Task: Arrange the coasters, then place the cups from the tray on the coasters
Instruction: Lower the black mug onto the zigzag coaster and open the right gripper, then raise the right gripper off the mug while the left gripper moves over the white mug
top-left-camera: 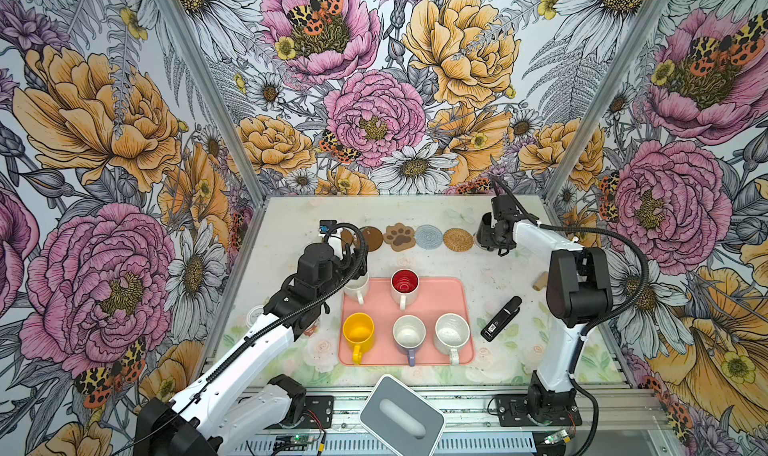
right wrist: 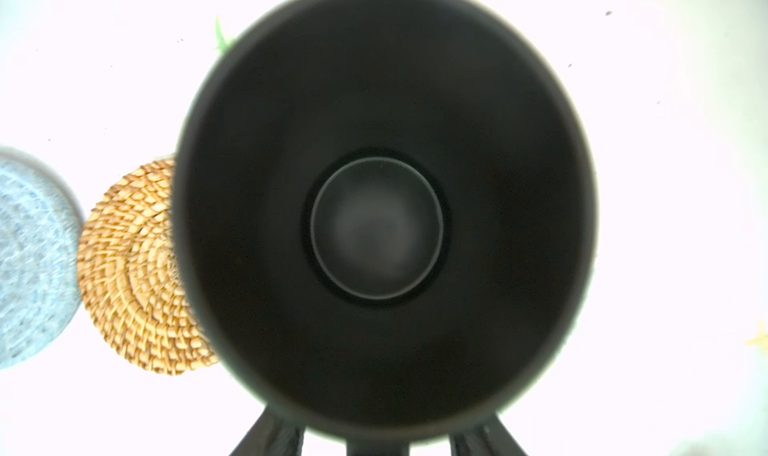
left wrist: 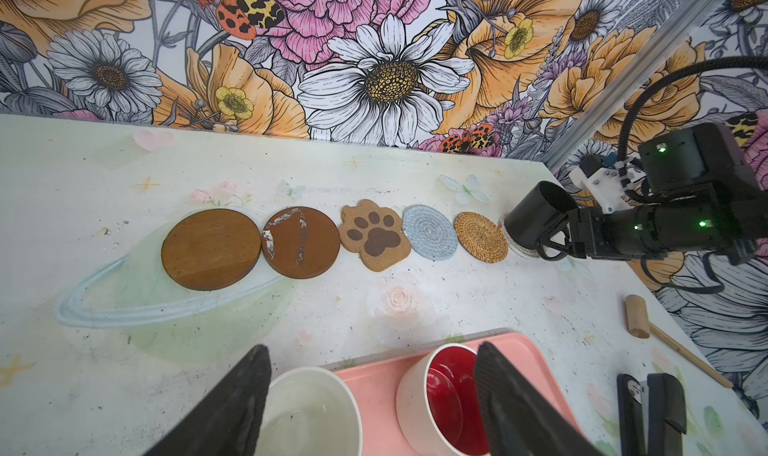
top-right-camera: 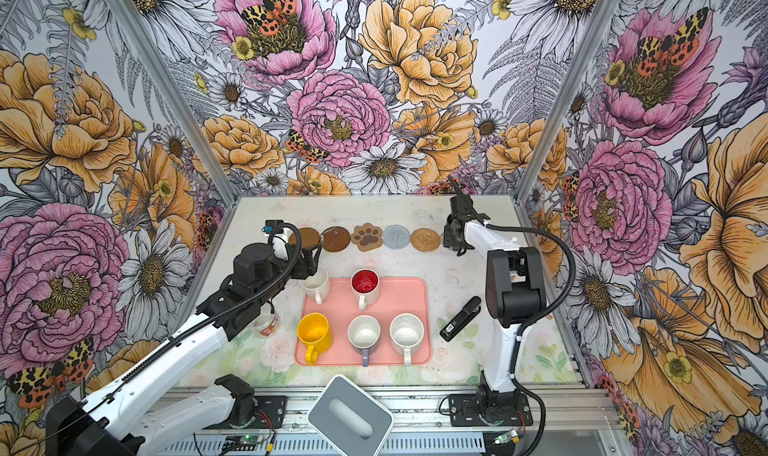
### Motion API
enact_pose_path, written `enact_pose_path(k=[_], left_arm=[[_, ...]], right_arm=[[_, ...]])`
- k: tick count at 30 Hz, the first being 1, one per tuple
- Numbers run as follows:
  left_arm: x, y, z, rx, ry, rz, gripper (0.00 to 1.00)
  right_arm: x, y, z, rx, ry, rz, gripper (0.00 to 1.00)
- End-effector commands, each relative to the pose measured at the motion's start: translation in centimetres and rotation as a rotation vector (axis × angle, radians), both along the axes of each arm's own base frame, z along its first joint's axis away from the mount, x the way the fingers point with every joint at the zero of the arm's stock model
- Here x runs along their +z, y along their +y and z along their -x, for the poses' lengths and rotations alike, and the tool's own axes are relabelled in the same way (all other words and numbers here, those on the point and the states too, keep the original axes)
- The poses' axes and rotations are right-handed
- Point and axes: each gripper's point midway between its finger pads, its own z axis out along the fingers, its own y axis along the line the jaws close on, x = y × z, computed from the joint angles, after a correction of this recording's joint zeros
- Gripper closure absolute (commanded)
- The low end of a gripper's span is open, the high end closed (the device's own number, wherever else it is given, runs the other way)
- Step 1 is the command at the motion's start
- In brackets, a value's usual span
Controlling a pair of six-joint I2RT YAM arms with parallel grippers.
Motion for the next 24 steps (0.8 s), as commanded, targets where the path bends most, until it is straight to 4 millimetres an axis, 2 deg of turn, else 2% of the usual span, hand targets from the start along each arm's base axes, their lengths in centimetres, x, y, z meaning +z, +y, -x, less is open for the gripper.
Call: enact_pose_path(k=[1, 5, 9, 12, 17, 20, 21, 22, 24], left_arm=[[0.3, 0.3, 0.4, 0.012, -0.018, 0.009, 0.21], [0.4, 0.4, 0.5, 0.012, -0.019, 0.009, 0.21], [0.2, 0.6, 0.5, 0.018, -0.002, -0.012, 0.21], [-0.1, 0.7, 0.4, 0.024, 0.019, -0.031, 0.21], [-0.8, 0.9, 0.1, 0.046, 0.072, -0.069, 0.21], [-1.1, 1.0, -0.1, 0.051, 0.088, -0.074, 0.21], [-1.2, 0.9, -0.1, 0.05, 0.09, -0.072, 0.21], [-1.3, 0.9, -0.1, 0.05, 0.096, -0.07, 0.21], [-1.4, 0.5, -0.2, 0.041, 0.108, -0.066, 0.21]], right_arm=[[3.8, -0.3, 0.0, -0.024, -0.097, 0.0, 0.42], [6.3, -0.5, 1.0, -0.05, -0.15, 0.004, 0.4], [10.6, 0.3, 2.3, -0.074, -0.249, -0.015, 0.39], [14.1, 1.9, 3.4, -0.082, -0.333, -0.059, 0.38], [18.6, 6.5, 5.0, -0.048, -0.428, -0.238, 0.37], [20.1, 9.0, 5.8, -0.036, -0.479, -0.325, 0.37], [20.2, 9.7, 6.1, -0.038, -0.491, -0.355, 0.36], [20.3, 10.4, 6.2, -0.034, -0.51, -0.384, 0.3], [20.0, 11.4, 6.5, -0.026, -0.538, -0.425, 0.29]])
